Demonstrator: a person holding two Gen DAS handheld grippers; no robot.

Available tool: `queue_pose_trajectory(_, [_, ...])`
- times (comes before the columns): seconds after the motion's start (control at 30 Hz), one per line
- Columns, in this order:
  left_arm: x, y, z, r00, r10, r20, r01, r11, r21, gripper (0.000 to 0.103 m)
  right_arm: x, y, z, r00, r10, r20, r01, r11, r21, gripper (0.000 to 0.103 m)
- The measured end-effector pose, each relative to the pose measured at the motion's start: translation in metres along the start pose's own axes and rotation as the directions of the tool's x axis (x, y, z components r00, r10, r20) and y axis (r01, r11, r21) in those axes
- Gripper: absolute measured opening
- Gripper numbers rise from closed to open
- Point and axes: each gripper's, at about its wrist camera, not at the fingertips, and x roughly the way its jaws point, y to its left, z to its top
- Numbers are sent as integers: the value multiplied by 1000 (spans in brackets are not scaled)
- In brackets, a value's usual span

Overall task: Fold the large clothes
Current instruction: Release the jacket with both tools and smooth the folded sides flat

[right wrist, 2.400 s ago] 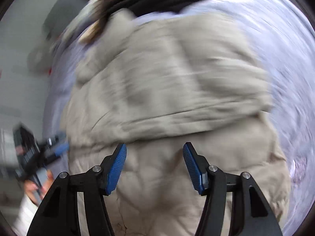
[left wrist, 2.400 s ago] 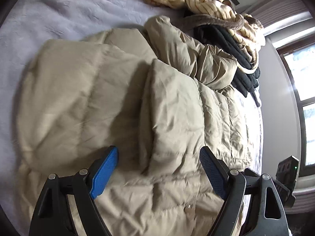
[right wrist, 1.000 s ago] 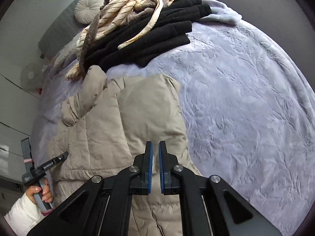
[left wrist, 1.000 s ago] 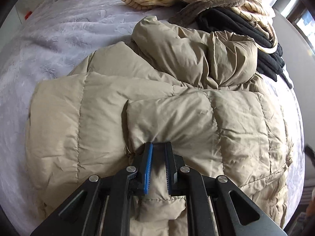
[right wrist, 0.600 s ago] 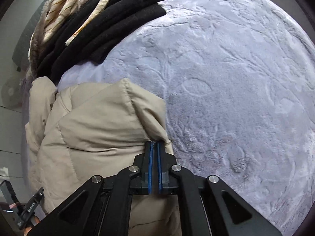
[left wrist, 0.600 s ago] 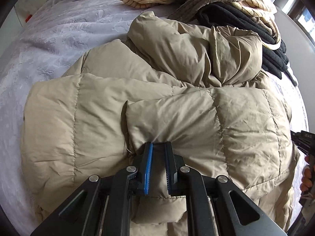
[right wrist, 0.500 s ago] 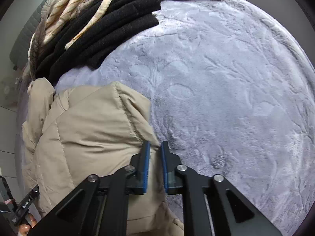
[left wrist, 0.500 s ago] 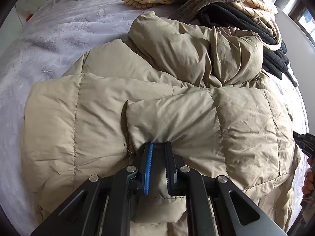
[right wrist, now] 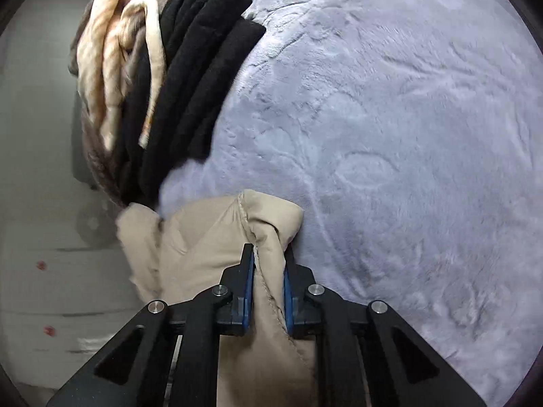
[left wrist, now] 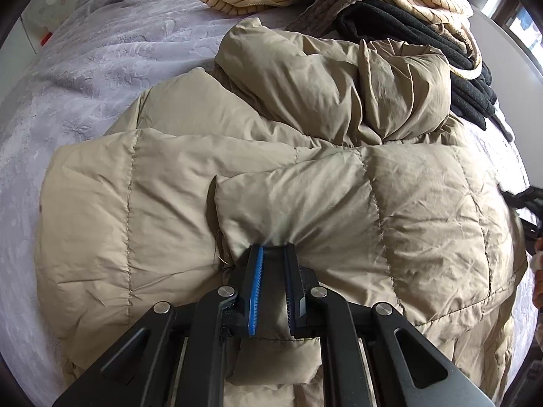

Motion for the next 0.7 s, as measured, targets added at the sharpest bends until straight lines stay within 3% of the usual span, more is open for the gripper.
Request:
queue_pose_trajectory(0.17, [0, -1, 1, 1000, 7, -4, -7, 1000, 8, 14, -3, 8, -2, 994, -90, 60, 94, 993, -72, 22])
queue_pose_trajectory(0.23, [-1, -1, 2, 1000, 5, -7, -5, 1000, 4, 14, -14, 18, -8, 979, -174, 102, 186, 976, -115, 29])
queue_pose_trajectory(0.3, [-4, -1, 4, 1000, 6, -10, -6, 1000, -1, 14, -25, 32, -12, 953, -262, 154, 288, 941, -180, 30])
queue_pose_trajectory(0.37, [-11, -1, 5, 1000, 12, -12, -12, 1000, -7, 14, -44, 42, -21, 936, -295, 194, 337, 911, -239, 30])
queue_pose_trajectory(0.53, [-50, 2, 0, 999, 14, 41, -14, 1000, -7, 14, -77, 44, -50, 944, -266, 198, 310, 918, -248, 30])
queue_pose_trajectory(0.7, [-78, 6, -14, 999, 14, 36, -13, 999, -36, 14, -88, 44, -94, 963, -243, 119, 267, 924, -273, 35])
